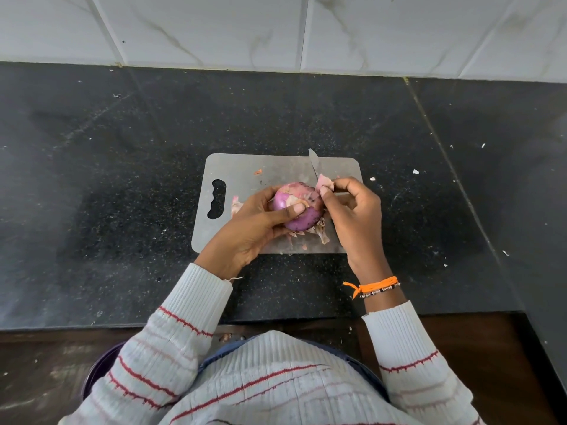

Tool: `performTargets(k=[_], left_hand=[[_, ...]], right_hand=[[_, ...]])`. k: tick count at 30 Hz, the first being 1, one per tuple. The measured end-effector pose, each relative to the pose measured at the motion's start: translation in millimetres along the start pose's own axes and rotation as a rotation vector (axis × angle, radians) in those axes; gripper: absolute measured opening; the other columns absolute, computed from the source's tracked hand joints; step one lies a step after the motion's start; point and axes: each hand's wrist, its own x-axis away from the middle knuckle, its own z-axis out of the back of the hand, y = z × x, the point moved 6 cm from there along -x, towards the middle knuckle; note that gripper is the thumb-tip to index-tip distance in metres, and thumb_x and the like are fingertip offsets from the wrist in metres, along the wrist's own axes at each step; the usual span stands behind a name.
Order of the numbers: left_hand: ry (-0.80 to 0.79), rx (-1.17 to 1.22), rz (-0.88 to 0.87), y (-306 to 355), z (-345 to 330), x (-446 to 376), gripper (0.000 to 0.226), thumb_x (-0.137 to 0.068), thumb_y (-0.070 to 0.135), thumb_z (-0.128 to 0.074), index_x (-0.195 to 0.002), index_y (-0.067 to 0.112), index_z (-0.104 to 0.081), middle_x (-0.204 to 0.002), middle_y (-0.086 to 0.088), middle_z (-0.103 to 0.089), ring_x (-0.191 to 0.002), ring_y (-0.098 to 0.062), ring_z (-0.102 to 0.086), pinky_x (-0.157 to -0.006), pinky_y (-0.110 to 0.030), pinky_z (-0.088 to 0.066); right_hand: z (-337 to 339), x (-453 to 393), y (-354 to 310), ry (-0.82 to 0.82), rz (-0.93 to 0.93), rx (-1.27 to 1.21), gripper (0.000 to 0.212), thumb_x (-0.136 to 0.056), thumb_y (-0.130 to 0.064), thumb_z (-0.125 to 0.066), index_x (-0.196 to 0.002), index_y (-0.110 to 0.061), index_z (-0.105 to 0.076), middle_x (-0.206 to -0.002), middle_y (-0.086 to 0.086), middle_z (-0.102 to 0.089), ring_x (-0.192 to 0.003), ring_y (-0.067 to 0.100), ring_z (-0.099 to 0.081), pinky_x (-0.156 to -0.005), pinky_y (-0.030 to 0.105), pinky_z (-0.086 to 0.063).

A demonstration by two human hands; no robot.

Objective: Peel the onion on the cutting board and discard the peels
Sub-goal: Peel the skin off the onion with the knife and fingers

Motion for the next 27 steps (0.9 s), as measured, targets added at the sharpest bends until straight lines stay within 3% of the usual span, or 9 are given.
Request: performTargets(k=[6,10,14,20,23,27], left_hand=[[-0.023,0.041,-0.025,2.6,2.8,0.6,0.031,-0.081,-0.002,-0.057,-0.111,0.005,-0.054,-0.1,-0.009,-0.066,-0.085,-0.016,-0.069,-0.079,-0.03,-0.057],[-0.005,0.049,-0.032,3.9,3.9,-0.1,0.044,-0.067,0.007,-0.065,-0.111,0.006,-0.055,-0.1,-0.01,-0.067,-0.084,-0.017,-0.069,-0.079,-0.031,-0.056],[0.062,0.016,-0.021,4.0,5.0,-0.2,0.054,-0.063,0.011,-0.068,-0.115,0.005,-0.054,-0.106,-0.014,-0.066,-0.092,-0.023,-0.066,-0.079,-0.035,-0.055],[0.128,0.027,-0.006,5.8,6.0,0.8,0.061,-0.06,0.015,-0.069,-0.117,0.001,-0.053,-0.103,-0.014,-0.066,-0.085,-0.023,-0.067,-0.072,-0.029,-0.058],[0.139,0.014,0.003,4.9,5.3,1.5,0.057,-0.062,0.015,-0.069,-0.115,0.002,-0.054,-0.102,-0.013,-0.065,-0.087,-0.023,-0.067,-0.071,-0.029,-0.058],[0.143,0.011,0.011,3.1,4.9,1.9,0.035,-0.071,0.011,-0.068,-0.103,0.005,-0.057,-0.096,-0.01,-0.066,-0.083,-0.02,-0.068,-0.069,-0.028,-0.058]], right_hand=[[7.2,-6.1,21.5,0.081,0.036,0.219,0.015,-0.085,-0.017,-0.067,-0.076,-0.008,-0.058,-0.073,0.003,-0.062,-0.062,0.01,-0.056,-0.054,0.01,-0.041],[2.9,-3.0,22.9,0.043,0.079,0.305,0.012,-0.079,-0.008,-0.072,-0.076,-0.007,-0.06,-0.074,0.003,-0.063,-0.063,0.012,-0.058,-0.056,0.02,-0.047],[3.5,-0.2,1.3,0.04,0.196,0.251,0.015,-0.082,0.004,-0.061,-0.091,-0.006,-0.065,-0.09,0.005,-0.067,-0.079,0.007,-0.061,-0.071,0.014,-0.05],[-2.1,6.9,-24.6,-0.044,0.39,0.155,0.017,-0.081,-0.012,-0.071,-0.095,-0.002,-0.068,-0.094,0.007,-0.065,-0.087,0.014,-0.064,-0.072,0.023,-0.055],[-2.4,7.0,-24.4,-0.018,0.44,0.215,0.008,-0.081,-0.005,-0.069,-0.088,-0.001,-0.069,-0.087,0.008,-0.065,-0.081,0.014,-0.062,-0.071,0.023,-0.054],[-1.7,6.7,-22.0,-0.005,0.449,0.287,0.004,-0.084,-0.006,-0.066,-0.085,-0.002,-0.065,-0.085,0.005,-0.062,-0.076,0.011,-0.058,-0.067,0.021,-0.051]])
